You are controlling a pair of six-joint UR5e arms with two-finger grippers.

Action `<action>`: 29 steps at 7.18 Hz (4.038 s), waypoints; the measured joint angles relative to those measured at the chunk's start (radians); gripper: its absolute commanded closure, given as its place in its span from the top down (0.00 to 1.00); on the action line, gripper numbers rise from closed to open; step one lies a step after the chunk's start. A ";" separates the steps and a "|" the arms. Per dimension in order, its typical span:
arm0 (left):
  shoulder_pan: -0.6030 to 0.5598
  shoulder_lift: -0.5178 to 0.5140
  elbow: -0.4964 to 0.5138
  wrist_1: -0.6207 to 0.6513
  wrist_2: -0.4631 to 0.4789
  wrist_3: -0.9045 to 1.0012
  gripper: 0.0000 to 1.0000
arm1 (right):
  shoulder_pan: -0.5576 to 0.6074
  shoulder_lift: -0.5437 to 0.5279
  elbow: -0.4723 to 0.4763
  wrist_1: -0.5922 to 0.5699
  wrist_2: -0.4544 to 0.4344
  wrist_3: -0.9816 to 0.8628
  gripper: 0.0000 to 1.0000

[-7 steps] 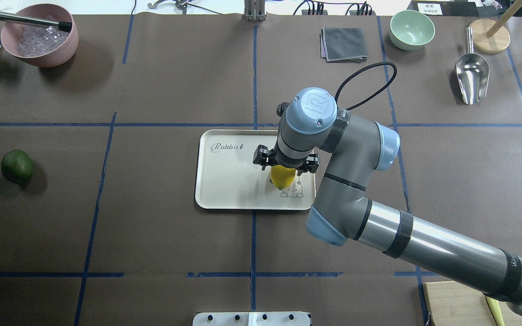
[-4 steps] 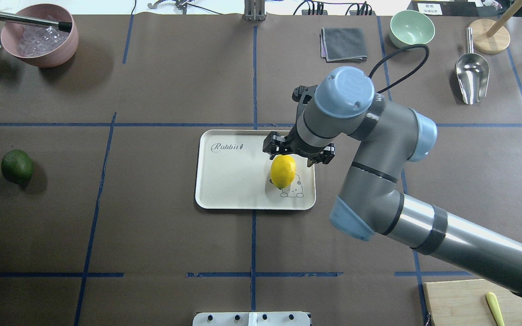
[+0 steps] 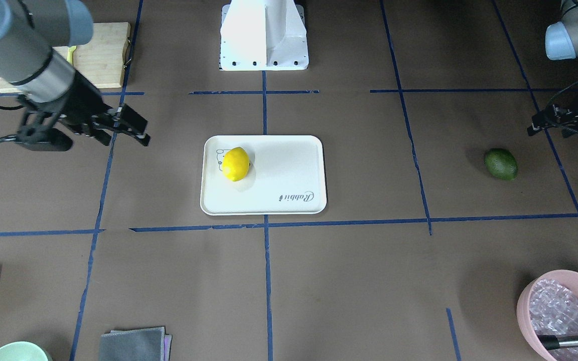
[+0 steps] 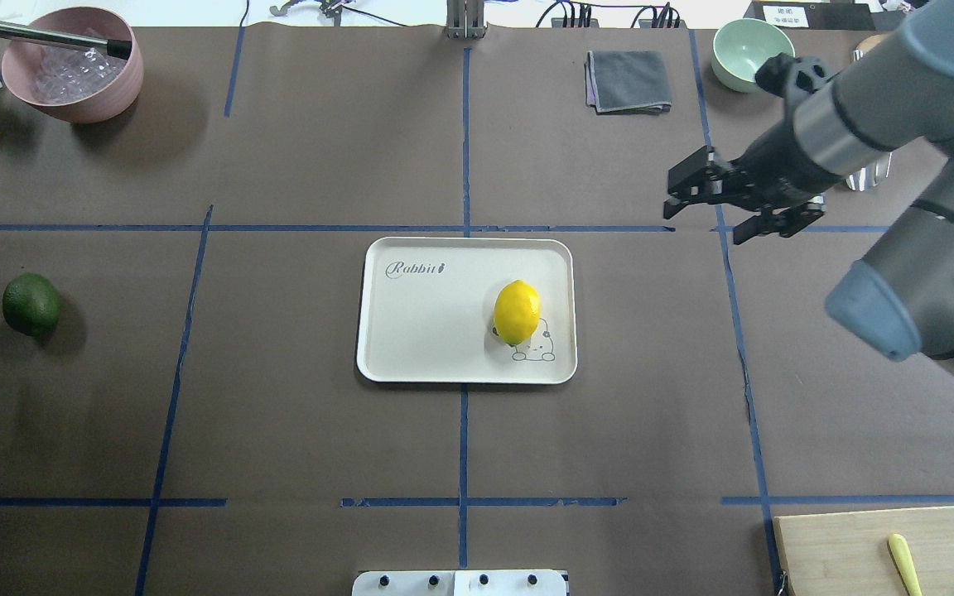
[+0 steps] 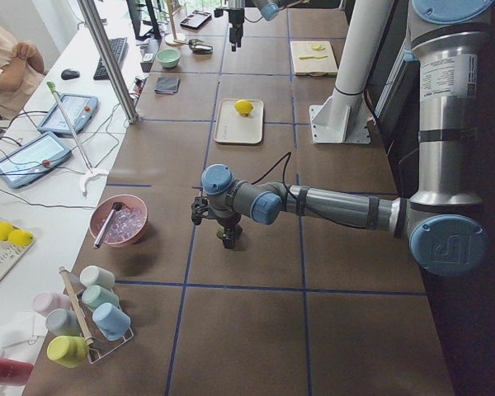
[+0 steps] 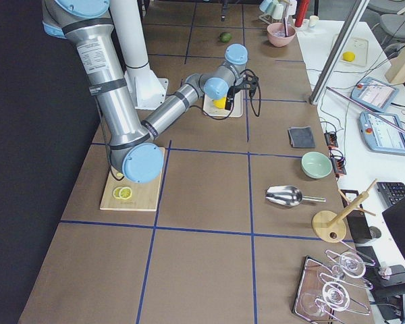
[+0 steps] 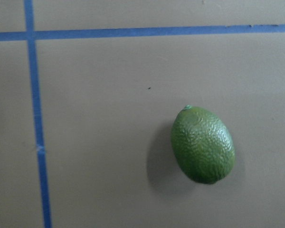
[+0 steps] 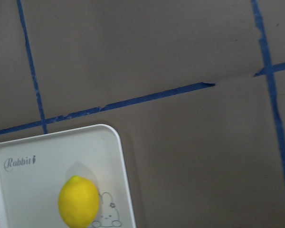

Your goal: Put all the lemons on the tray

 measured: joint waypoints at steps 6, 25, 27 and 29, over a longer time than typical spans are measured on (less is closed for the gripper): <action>0.178 -0.060 0.071 -0.165 0.170 -0.311 1.00 | 0.163 -0.178 0.009 0.000 0.076 -0.297 1.00; 0.337 -0.443 0.026 -0.036 0.113 -0.343 0.00 | 0.163 -0.194 0.011 0.005 0.070 -0.298 1.00; 0.486 -0.620 0.047 0.049 0.175 -0.383 0.00 | 0.163 -0.200 0.009 0.006 0.069 -0.299 1.00; 0.583 -0.772 0.158 0.077 0.300 -0.395 0.00 | 0.162 -0.202 0.008 0.006 0.067 -0.300 1.00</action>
